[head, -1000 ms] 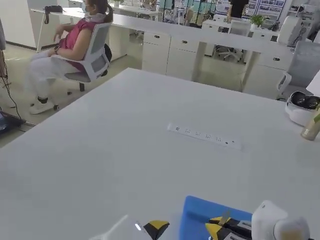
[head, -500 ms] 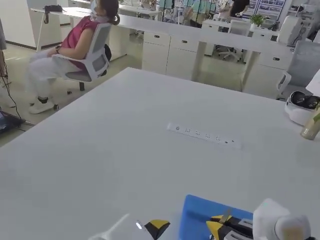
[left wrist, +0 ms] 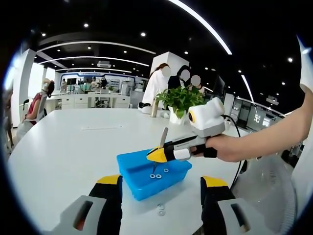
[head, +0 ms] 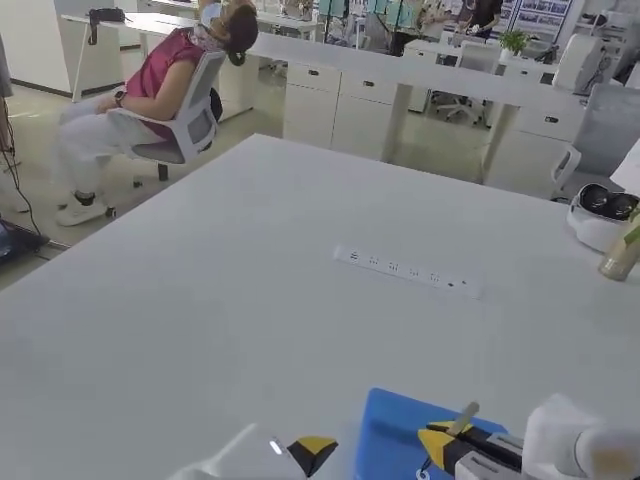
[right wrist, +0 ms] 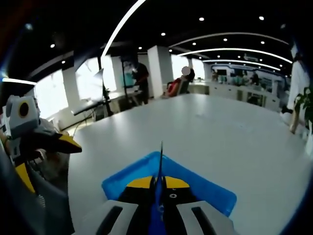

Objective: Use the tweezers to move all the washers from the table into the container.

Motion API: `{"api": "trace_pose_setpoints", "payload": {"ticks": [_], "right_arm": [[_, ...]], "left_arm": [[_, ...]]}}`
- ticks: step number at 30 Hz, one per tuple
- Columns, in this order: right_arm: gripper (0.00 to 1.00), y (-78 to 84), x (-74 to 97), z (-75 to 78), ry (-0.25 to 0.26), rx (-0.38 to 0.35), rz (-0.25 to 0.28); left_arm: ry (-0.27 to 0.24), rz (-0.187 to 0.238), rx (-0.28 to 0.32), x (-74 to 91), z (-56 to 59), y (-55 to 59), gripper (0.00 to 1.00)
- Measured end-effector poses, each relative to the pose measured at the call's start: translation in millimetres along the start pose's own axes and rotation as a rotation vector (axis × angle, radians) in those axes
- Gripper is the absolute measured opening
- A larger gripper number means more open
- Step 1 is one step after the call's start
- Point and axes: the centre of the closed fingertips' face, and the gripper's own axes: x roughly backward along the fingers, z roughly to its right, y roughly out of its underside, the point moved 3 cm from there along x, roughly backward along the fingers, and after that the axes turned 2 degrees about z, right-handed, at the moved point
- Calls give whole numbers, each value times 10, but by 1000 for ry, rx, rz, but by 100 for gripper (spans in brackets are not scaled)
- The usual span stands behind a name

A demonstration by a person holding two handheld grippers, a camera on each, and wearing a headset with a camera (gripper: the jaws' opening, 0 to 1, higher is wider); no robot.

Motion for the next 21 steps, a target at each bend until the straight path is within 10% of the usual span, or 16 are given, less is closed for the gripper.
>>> {"api": "trace_pose_setpoints", "payload": {"ticks": [11, 21], "right_arm": [[3, -187, 192, -56, -13, -67, 69], [3, -303, 297, -446, -102, -90, 114]], "left_arm": [[10, 2, 3, -8, 10, -2, 65], [20, 2, 3, -8, 25, -1, 65]]}}
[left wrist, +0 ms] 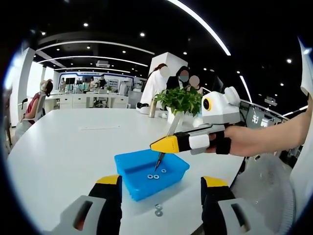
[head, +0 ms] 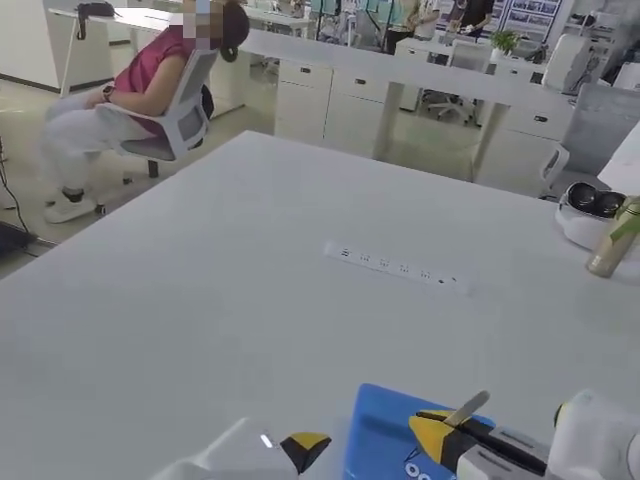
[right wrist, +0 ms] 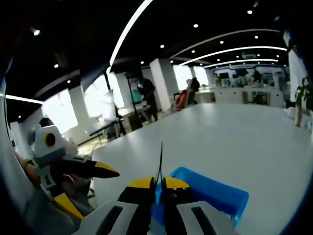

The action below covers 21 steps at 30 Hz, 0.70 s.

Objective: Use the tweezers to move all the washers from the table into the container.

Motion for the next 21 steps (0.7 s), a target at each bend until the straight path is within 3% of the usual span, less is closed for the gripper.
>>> {"api": "trace_pose_setpoints", "payload": {"ticks": [5, 12, 21], "right_arm": [[4, 71, -3, -172, -32, -12, -6], [4, 213, 20, -232, -54, -35, -17], [4, 527, -41, -307, -100, 9, -93]], "left_arm": [[10, -4, -6, -5, 18, 4, 66], [18, 1, -1, -10, 22, -6, 66], [36, -11, -13, -21, 58, 4, 65]]}}
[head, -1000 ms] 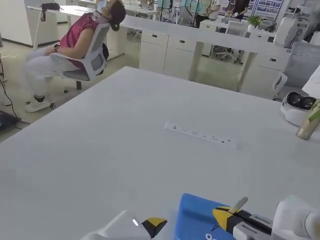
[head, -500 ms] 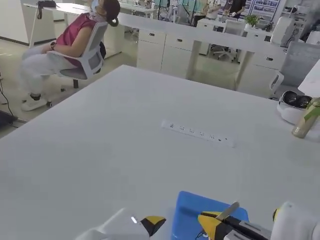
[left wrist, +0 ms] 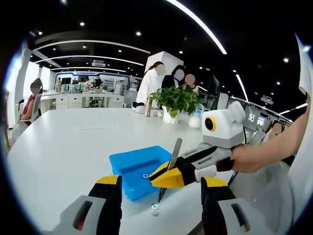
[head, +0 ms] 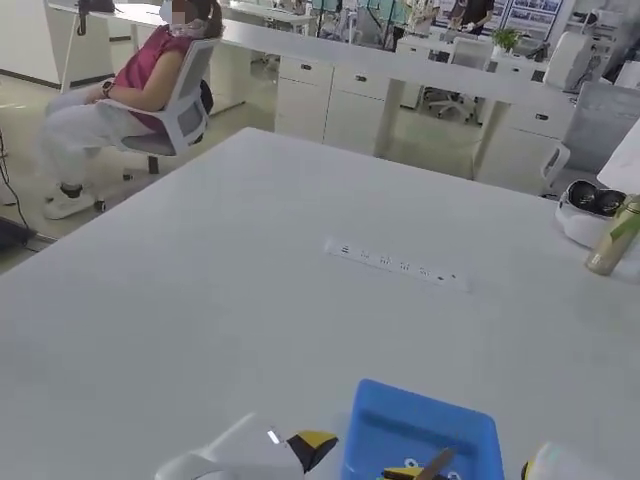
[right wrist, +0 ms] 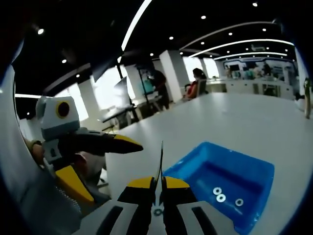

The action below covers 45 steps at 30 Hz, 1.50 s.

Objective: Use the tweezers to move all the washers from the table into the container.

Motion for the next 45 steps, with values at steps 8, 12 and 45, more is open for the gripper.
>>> {"api": "trace_pose_setpoints", "payload": {"ticks": [8, 12, 45], "right_arm": [[4, 157, -102, -7, -26, 86, -82], [4, 165, -139, 12, -51, 114, -83], [4, 319, -171, 9, -159, 198, -154]], "left_arm": [[0, -7, -4, 1, 4, 7, 65], [-2, -11, -7, -1, 2, 13, 65], [-6, -18, 7, -8, -9, 36, 65]]}}
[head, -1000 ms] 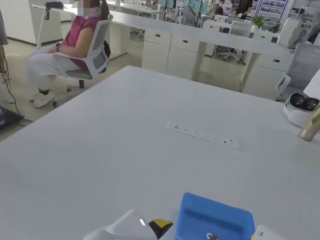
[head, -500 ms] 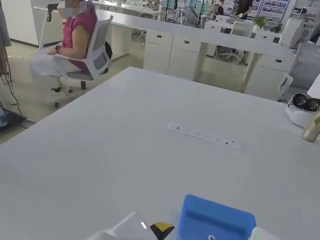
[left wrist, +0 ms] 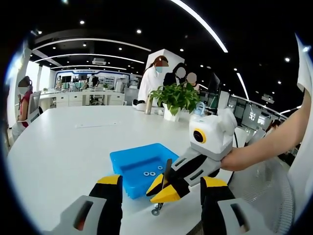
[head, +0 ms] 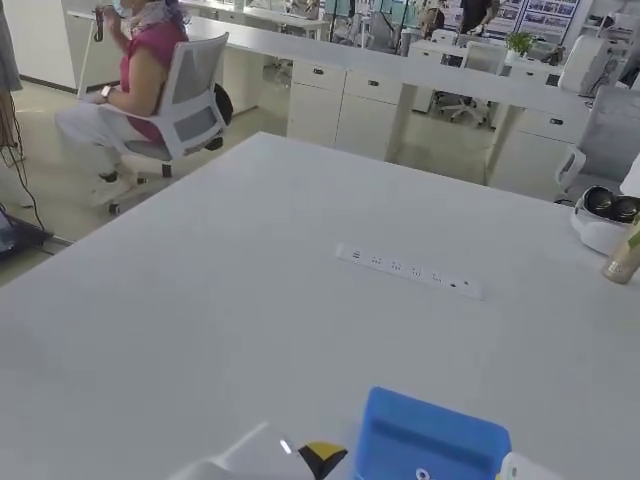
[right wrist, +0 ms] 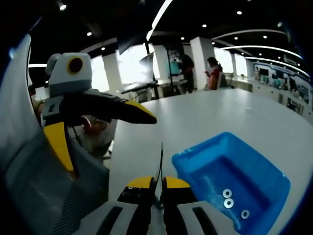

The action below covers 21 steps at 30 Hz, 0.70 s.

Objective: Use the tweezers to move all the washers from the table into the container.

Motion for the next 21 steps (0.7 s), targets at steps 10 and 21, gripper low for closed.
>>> {"api": "trace_pose_setpoints", "payload": {"ticks": [10, 21], "right_arm": [[4, -16, -13, -12, 15, 24, -8], [4, -19, -3, -19, 16, 2, 2]], "left_arm": [[-4, 5, -1, 11, -4, -6, 65], [-7, 9, 4, 20, -12, -9, 64]]}}
